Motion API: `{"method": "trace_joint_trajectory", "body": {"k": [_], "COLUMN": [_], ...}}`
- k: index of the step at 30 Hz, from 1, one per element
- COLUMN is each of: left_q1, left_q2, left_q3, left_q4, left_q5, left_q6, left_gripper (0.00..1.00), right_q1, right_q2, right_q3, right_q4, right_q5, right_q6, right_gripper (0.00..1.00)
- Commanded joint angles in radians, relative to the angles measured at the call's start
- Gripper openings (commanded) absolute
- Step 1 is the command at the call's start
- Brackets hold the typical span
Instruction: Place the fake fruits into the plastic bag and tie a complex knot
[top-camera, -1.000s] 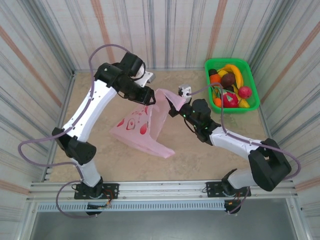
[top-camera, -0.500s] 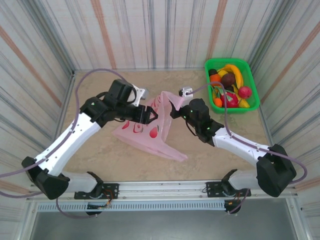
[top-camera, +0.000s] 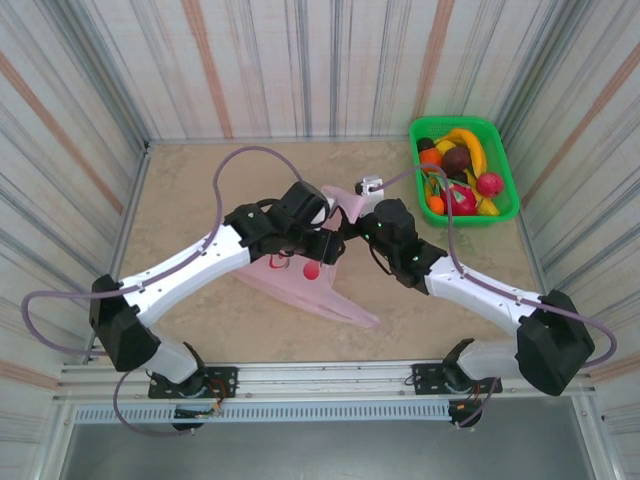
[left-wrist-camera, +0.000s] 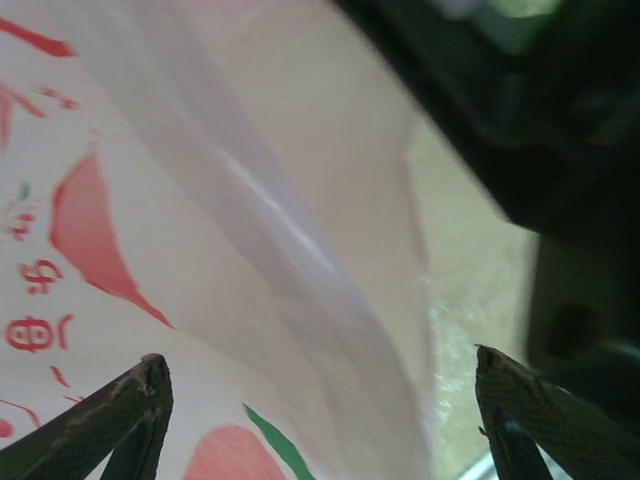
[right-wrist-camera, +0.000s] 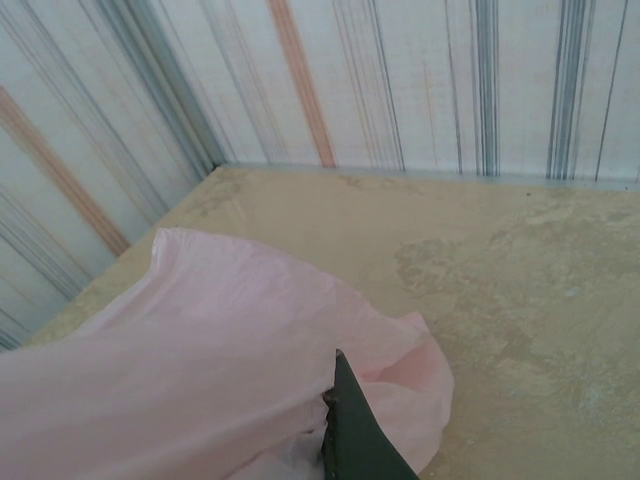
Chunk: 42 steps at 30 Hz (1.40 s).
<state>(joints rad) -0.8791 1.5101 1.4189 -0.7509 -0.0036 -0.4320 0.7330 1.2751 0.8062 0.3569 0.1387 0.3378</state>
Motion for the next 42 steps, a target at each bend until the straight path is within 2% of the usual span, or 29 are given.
{"method": "trace_joint_trajectory", "body": {"k": [1, 10, 14, 16, 20, 22, 24, 30, 33, 37, 42], "left_q1": [0.000, 0.002, 0.013, 0.031, 0.065, 0.071, 0.094, 0.293, 0.342, 0.364, 0.376], "left_q2": [0.015, -0.003, 0.012, 0.024, 0.013, -0.006, -0.020, -0.006, 0.029, 0.080, 0.075], "left_q3": [0.022, -0.013, -0.036, -0.047, -0.001, 0.045, 0.106, 0.324, 0.397, 0.436, 0.378], "left_q4": [-0.005, 0.035, 0.037, 0.045, 0.012, -0.036, -0.100, -0.340, -0.395, -0.381, -0.241], "left_q5": [-0.122, -0.125, -0.182, -0.199, -0.205, -0.213, -0.174, 0.134, 0.225, 0.346, 0.381], "left_q6": [-0.011, -0.007, -0.007, -0.001, 0.041, 0.076, 0.108, 0.170, 0.176, 0.089, -0.058], "left_gripper": [0.78, 0.66, 0.59, 0.47, 0.10, 0.01, 0.00, 0.00, 0.00, 0.00, 0.00], "right_q1": [0.007, 0.008, 0.007, 0.008, 0.001, -0.023, -0.064, -0.225, -0.298, -0.330, -0.330], "right_q2": [-0.030, -0.031, -0.040, -0.046, -0.054, -0.051, -0.049, -0.029, 0.008, 0.050, 0.047], "right_q3": [0.032, 0.032, 0.039, 0.043, 0.054, 0.060, 0.059, 0.054, 0.086, 0.190, 0.231], "right_q4": [-0.024, -0.048, -0.067, -0.080, -0.159, -0.226, -0.281, -0.365, -0.360, -0.408, -0.474], "right_q5": [0.009, 0.008, 0.003, 0.001, 0.008, -0.001, -0.032, -0.178, -0.314, -0.458, -0.514], "right_q6": [0.030, 0.032, 0.047, 0.054, 0.036, 0.025, 0.020, -0.041, -0.035, -0.009, 0.136], "right_gripper": [0.00, 0.00, 0.00, 0.00, 0.00, 0.00, 0.00, 0.00, 0.10, 0.45, 0.76]}}
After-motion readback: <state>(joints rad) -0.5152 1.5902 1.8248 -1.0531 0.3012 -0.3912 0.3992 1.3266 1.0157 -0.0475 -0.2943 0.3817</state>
